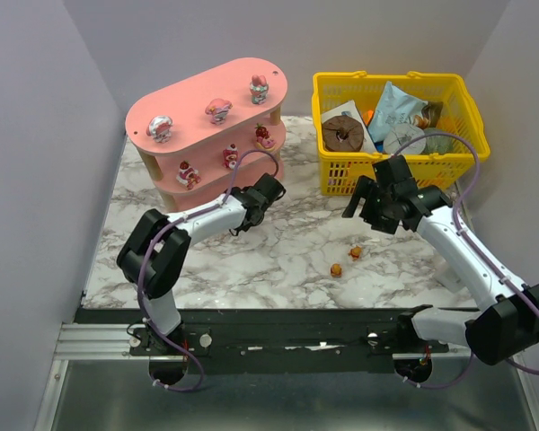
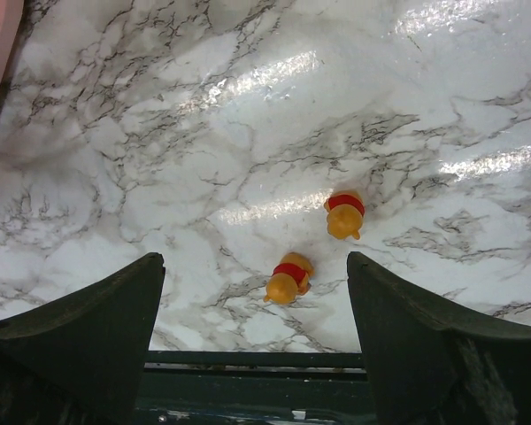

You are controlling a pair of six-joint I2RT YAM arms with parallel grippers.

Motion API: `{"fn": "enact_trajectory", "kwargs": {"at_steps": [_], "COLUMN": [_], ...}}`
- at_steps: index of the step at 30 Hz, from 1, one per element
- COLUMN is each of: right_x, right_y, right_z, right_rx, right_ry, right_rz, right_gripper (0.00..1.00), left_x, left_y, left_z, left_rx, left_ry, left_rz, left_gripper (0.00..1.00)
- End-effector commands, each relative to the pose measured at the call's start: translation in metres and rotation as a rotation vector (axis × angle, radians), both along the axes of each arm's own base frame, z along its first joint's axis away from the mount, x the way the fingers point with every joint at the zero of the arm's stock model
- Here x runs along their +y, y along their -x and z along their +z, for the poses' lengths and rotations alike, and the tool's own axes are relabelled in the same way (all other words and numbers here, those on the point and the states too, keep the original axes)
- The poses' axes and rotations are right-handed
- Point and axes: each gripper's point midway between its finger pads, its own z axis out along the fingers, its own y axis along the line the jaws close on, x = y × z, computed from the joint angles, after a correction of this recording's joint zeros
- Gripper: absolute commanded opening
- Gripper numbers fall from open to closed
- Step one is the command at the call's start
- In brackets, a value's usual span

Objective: Place and organize the plastic toys onto the shelf

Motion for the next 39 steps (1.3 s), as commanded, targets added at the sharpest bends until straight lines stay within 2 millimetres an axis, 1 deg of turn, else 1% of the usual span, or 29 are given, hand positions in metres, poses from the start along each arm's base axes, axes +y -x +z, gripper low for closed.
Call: {"fn": "enact_trajectory", "kwargs": {"at_steps": [1,5,16,24,39], "right_x": [-0.006,-0.006,-0.005,-0.006,-0.006], "right_y": [-0.014,-0.018,-0.02,-0.021,-0.024], "right_z": [0.011,0.013,0.013,0.014,0.015], "right_rx": [-0.047,-0.052,-0.056,-0.06,-0.057], "right_ry": [0.033,0.033,0.03,0.03,0.029], "right_rz": [-0.01,-0.006,0.001,0.003,0.006], "right_gripper": [0.9,0.9,0.9,0.9,0.9], "left_x": [0.008,0.014,0.037,0.051,0.063], "left_y": [-0.008,-0.01,-0.013,-0.017,-0.017], "left_z": [0.021,0.026,0.022,0.025,0.018], "left_rx": [-0.069,-0.092,-0.1,-0.115,-0.093], "left_ry": [0.006,0.008,-0.019,-0.029,-0.029], "left_rz": [0.005,0.015,0.054,0.082,0.108], "left_gripper": [0.18,0.18,0.18,0.18,0.2]}}
